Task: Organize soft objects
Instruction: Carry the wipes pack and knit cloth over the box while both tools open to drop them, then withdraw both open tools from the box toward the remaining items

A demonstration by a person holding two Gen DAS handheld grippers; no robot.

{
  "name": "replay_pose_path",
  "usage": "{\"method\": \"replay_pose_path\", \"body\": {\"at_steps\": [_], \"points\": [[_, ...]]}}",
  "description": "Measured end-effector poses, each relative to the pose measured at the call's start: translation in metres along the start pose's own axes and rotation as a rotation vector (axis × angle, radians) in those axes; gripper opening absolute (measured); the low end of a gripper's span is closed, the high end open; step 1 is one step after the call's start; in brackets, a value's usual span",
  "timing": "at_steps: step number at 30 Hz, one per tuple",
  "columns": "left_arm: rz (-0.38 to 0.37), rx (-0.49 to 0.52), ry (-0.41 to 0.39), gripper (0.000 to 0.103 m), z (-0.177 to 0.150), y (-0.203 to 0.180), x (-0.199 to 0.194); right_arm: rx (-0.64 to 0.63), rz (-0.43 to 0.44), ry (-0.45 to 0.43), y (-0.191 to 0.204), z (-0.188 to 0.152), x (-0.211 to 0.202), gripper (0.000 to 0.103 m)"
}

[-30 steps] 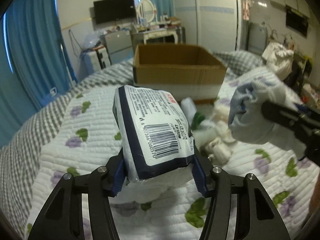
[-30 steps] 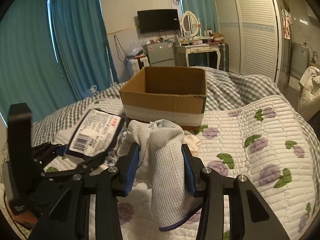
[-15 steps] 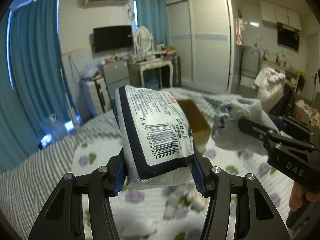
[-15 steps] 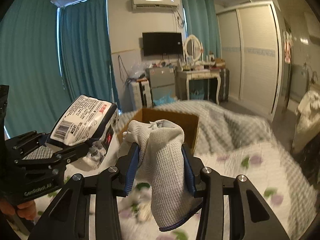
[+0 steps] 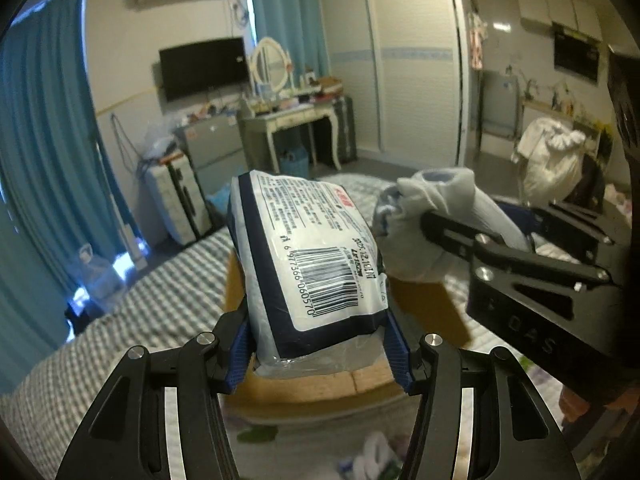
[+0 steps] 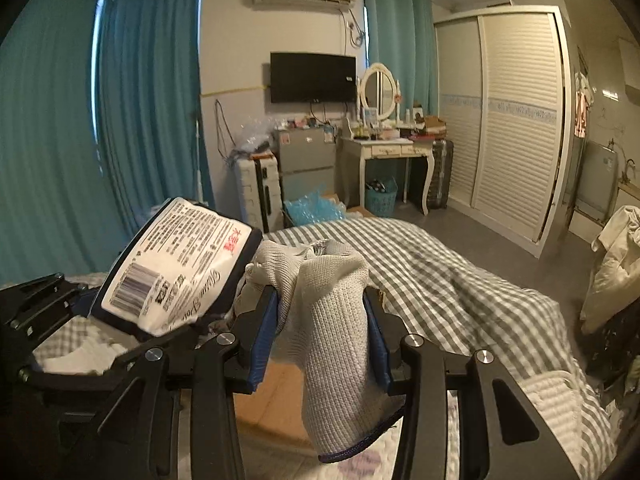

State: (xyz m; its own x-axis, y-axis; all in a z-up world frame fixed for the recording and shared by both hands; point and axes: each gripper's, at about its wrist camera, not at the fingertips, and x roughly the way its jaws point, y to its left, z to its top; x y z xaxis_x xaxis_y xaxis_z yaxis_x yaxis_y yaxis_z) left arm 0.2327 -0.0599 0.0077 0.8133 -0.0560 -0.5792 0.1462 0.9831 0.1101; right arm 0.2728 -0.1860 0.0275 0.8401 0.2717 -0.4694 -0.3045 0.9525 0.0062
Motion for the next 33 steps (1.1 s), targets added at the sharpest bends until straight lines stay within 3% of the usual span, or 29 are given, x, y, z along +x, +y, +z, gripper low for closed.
{"method": "replay_pose_path", "body": {"at_steps": [5,9,12,14,20,30,32,33], "points": [[0.041,0.031,0.049,0.06,-0.015,-0.005,0.041,0.023,0.013,0.043,-0.015,-0.008,0.048,0.041],[0.009,-0.029,0.09,0.066,-0.024,0.004,0.056,0.018,0.022,0.051,-0.018,-0.013,0.062,0.042],[0.008,-0.065,0.102,0.071,-0.027,0.007,0.054,0.015,0.027,0.043,-0.017,-0.013,0.06,0.051],[0.029,-0.066,0.097,0.075,-0.026,0.009,0.047,0.007,0.013,0.033,-0.013,-0.011,0.053,0.063],[0.083,-0.05,0.048,0.075,-0.013,0.016,-0.008,-0.01,-0.028,-0.046,0.001,0.006,0.0,0.072],[0.146,-0.047,-0.164,0.076,0.006,0.025,-0.169,-0.075,-0.052,-0.174,0.033,0.032,-0.151,0.077],[0.149,-0.058,-0.198,0.089,0.001,0.026,-0.196,-0.087,-0.048,-0.187,0.04,0.028,-0.175,0.084],[0.156,-0.069,-0.219,0.09,-0.002,0.027,-0.208,-0.091,-0.043,-0.193,0.043,0.025,-0.187,0.086]]}}
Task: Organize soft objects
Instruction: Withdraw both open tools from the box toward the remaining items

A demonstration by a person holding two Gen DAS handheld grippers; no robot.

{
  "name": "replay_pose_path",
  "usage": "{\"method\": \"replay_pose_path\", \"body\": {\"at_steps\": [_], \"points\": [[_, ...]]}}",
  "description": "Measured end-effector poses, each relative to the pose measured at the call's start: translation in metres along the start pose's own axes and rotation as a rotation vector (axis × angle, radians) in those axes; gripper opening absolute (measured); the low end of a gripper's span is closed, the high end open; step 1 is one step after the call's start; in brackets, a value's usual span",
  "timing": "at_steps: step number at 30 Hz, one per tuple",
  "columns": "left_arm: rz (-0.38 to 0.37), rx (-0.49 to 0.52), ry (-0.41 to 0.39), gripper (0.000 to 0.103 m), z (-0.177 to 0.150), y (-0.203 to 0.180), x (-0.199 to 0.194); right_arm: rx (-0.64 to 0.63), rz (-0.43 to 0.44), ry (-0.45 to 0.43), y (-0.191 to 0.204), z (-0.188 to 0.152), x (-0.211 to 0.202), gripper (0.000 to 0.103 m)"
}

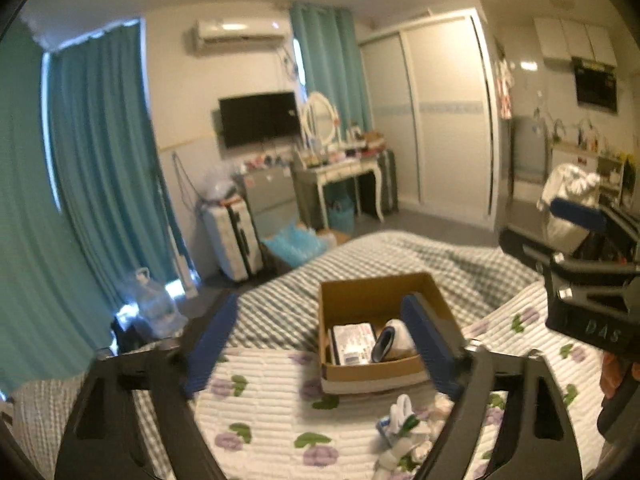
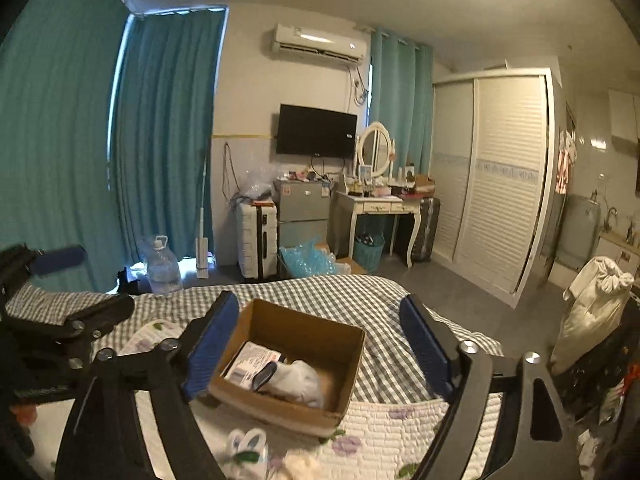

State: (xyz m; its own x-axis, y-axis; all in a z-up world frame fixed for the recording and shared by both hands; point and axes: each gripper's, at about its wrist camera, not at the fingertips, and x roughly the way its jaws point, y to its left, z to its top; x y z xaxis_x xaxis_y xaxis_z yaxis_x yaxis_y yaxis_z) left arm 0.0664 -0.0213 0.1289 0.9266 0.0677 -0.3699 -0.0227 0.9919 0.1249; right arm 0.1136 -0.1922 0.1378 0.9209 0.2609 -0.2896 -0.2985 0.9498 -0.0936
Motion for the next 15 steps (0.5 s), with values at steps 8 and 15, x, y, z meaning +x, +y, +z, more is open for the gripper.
{"method": "replay_pose_path", "body": {"at_steps": [8,15], "points": [[0.046,-0.026,0.012,0.09,-0.045,0.018,-0.04,-0.017,0.099,0.047,0.021,-0.042,-0.058,0.103],[0.03,-0.07,0.184,0.09,-0.12,0.02,-0.01,-0.03,0.133,0.176,0.038,-0.117,-0.038,0.103]]}}
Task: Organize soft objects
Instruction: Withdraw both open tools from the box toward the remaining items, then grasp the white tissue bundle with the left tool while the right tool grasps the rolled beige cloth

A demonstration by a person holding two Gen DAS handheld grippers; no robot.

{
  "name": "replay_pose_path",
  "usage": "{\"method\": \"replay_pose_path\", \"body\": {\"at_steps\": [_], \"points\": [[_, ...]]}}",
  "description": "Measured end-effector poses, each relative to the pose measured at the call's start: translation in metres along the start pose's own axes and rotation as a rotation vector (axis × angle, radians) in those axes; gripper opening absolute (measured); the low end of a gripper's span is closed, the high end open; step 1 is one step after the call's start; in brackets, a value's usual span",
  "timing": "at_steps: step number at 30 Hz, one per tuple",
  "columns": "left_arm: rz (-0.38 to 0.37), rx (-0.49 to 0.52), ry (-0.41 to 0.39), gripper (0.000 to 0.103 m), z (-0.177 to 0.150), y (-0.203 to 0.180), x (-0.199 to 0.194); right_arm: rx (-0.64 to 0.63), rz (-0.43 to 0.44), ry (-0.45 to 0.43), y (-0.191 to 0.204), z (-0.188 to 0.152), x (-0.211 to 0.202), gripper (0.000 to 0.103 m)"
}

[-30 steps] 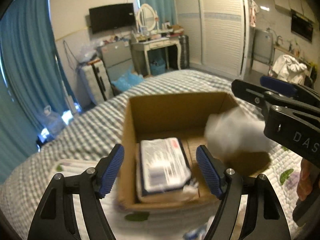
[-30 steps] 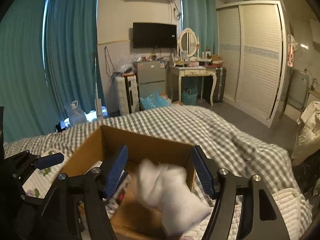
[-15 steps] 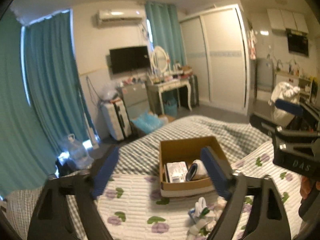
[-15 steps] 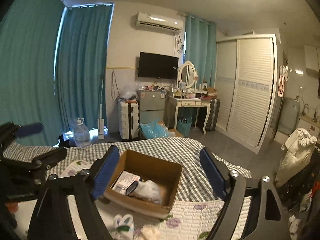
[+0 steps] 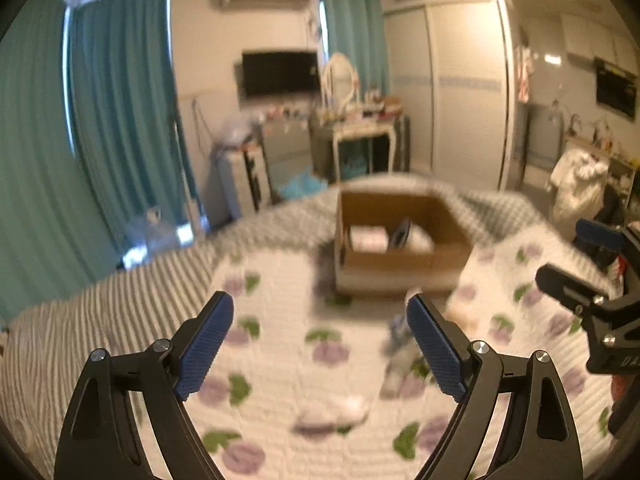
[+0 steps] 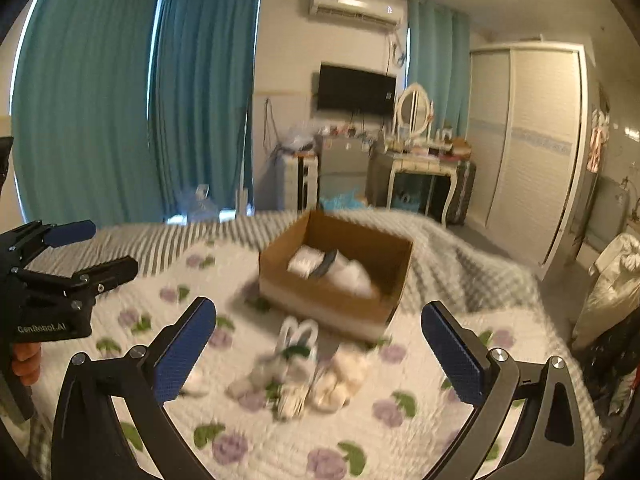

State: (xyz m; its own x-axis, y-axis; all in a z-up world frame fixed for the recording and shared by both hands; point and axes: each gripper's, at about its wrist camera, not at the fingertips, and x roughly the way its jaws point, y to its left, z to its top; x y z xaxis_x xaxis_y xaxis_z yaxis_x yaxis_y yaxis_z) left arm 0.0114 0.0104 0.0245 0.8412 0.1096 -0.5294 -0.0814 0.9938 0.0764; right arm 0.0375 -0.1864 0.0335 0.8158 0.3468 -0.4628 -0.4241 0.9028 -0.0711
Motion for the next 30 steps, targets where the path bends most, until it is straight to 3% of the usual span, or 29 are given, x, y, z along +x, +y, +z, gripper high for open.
{"method": "replay_pose_path", "body": {"at_steps": [10,19,21,24,25,26,30], "points": [[-0.045,-0.063,0.255,0.088,-0.09,-0.009,0.08,0.067,0.033,0.217,0.001,-0.081,0.087,0.103],[-0.082,-0.085,0.4,0.086,-0.113,-0.011,0.12,0.075,0.082,0.37,0.017,-0.112,0.142,0.067],[-0.09,-0.101,0.43,0.078,-0.117,-0.008,0.128,0.065,0.071,0.394,0.018,-0.114,0.154,0.062],[-0.101,-0.111,0.442,0.066,-0.121,-0.007,0.129,0.083,0.068,0.442,0.016,-0.12,0.166,0.036],[-0.109,-0.114,0.439,0.053,-0.121,-0.007,0.127,0.088,0.064,0.447,0.015,-0.121,0.166,0.03],[-0.115,-0.117,0.438,0.047,-0.121,-0.006,0.127,0.091,0.067,0.443,0.015,-0.121,0.165,0.03],[-0.127,-0.138,0.419,0.043,-0.121,-0.004,0.121,0.114,0.07,0.404,0.011,-0.12,0.151,0.029]]}}
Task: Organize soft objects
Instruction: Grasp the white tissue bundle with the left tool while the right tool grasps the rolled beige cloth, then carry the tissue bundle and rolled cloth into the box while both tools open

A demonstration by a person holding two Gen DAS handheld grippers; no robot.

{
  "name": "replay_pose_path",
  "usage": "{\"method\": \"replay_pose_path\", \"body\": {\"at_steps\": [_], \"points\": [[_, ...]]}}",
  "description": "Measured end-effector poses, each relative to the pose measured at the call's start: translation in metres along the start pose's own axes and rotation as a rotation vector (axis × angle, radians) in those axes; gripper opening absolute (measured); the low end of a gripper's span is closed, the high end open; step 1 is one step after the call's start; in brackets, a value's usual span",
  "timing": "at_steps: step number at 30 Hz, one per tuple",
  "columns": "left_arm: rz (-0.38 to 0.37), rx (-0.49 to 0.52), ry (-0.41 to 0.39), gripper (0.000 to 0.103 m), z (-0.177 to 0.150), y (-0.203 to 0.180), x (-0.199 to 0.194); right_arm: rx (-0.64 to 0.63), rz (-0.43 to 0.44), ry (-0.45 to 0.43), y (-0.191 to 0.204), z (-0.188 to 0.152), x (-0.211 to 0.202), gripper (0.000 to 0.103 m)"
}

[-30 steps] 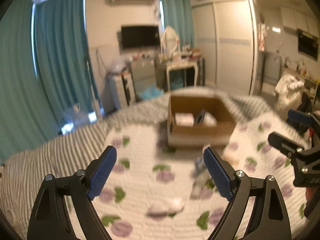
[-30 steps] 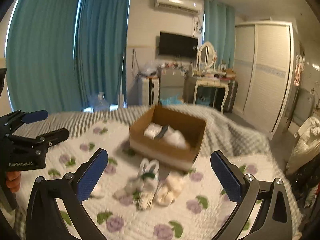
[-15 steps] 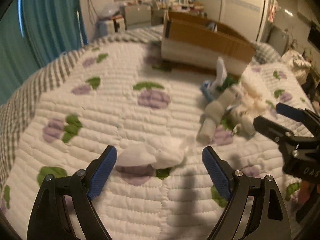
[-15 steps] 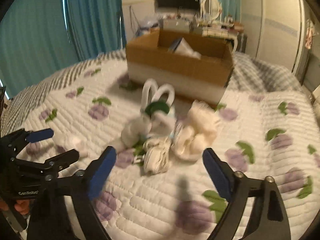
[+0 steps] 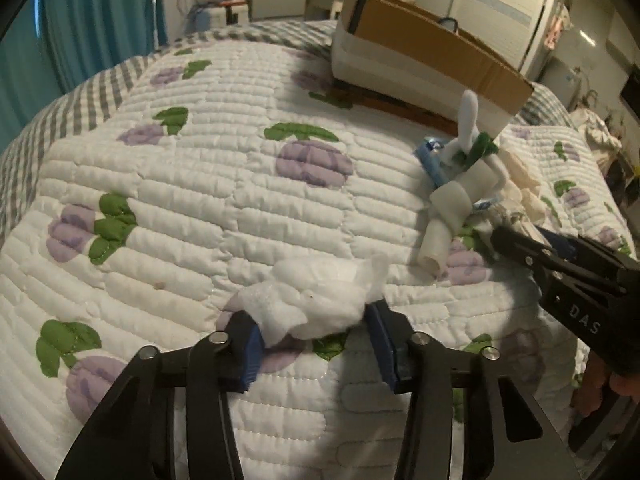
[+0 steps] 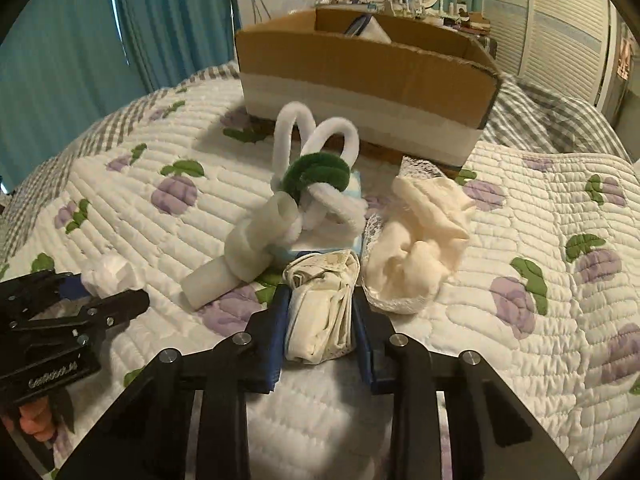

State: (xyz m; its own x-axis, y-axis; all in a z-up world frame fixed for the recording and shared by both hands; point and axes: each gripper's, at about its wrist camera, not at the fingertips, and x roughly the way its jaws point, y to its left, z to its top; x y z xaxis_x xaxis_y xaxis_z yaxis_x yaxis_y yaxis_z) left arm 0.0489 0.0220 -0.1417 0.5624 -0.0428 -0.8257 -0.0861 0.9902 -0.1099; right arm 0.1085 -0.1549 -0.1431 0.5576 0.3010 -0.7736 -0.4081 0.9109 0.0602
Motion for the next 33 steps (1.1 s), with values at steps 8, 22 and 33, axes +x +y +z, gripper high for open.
{"method": "replay_pose_path", "body": {"at_steps": [8,22,33], "points": [[-0.011,0.023,-0.062,0.043,-0.007,-0.011,-0.033,0.009,0.014,-0.088,0.004,-0.014,-0.044,0.029],[0.008,0.133,-0.233,0.043,0.03,-0.057,-0.111,-0.015,0.04,-0.242,-0.002,0.017,-0.14,0.029],[-0.011,0.214,-0.396,0.043,0.103,-0.094,-0.153,-0.076,0.01,-0.411,-0.027,0.103,-0.199,0.029]]}}
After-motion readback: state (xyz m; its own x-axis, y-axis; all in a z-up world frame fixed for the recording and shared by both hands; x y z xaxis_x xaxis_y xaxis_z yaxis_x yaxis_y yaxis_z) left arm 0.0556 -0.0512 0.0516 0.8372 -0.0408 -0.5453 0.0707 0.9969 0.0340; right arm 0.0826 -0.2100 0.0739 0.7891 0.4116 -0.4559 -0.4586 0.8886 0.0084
